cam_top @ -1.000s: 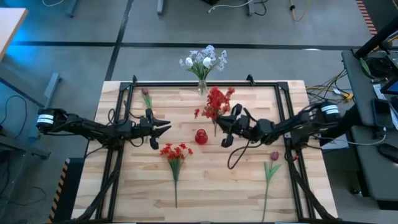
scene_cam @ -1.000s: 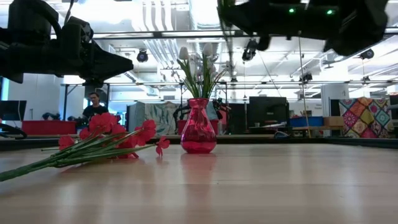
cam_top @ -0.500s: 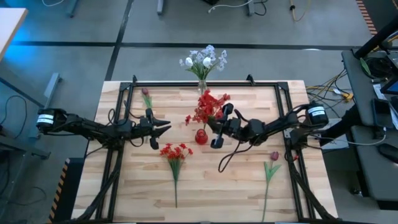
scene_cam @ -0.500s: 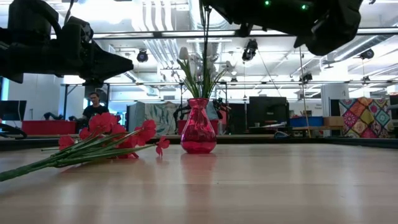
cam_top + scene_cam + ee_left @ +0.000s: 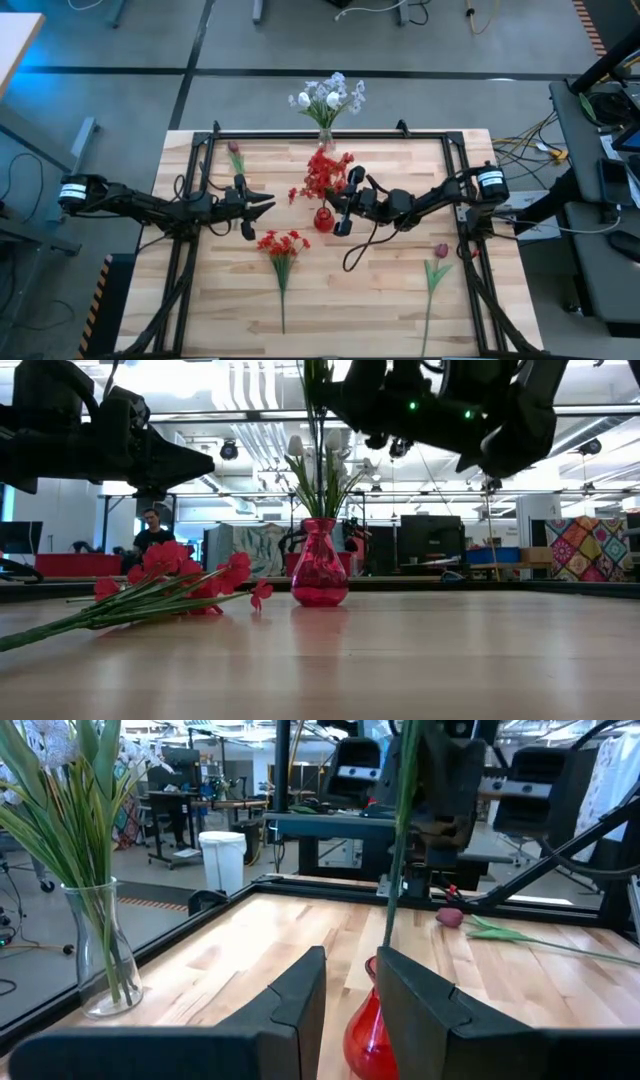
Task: Sort flowers into vase by color
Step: Put the top red flowers into the red vase
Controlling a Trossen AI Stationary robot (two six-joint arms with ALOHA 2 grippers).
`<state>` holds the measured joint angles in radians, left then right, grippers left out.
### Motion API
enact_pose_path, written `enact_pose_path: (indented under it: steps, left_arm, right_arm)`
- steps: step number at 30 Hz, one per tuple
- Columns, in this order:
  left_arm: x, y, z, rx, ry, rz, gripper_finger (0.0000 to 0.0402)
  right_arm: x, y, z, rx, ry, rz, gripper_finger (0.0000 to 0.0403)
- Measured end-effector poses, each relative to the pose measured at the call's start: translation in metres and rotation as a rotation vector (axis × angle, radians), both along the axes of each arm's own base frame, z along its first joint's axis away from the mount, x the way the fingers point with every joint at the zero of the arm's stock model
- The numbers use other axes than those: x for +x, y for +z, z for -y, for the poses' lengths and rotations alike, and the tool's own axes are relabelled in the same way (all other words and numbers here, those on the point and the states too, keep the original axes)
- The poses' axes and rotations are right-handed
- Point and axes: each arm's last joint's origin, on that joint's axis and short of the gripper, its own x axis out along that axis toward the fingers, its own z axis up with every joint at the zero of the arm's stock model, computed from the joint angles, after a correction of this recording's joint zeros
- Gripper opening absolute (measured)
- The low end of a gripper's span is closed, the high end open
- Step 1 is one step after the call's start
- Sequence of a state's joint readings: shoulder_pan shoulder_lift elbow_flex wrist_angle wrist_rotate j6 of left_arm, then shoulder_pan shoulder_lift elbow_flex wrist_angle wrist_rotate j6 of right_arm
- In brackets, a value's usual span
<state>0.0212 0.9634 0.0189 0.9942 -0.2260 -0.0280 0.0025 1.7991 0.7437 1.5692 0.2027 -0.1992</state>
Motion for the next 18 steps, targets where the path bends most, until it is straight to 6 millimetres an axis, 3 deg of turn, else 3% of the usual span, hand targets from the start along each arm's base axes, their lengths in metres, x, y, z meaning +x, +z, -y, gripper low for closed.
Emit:
enact_pose_path:
  steps: [13,18]
  left_arm:
    - [0.0,0.0,0.0,0.0,0.0,-0.001,0.0078]
    - [0.0,0.0,0.0,0.0,0.0,-0.001,0.0078]
  right_arm:
    - [0.008,-0.024,0.003,0.001,0.018,-0.068,0.0015]
    - [0.008,-0.024,0.004,-0.003,0.006,-0.072,0.0055]
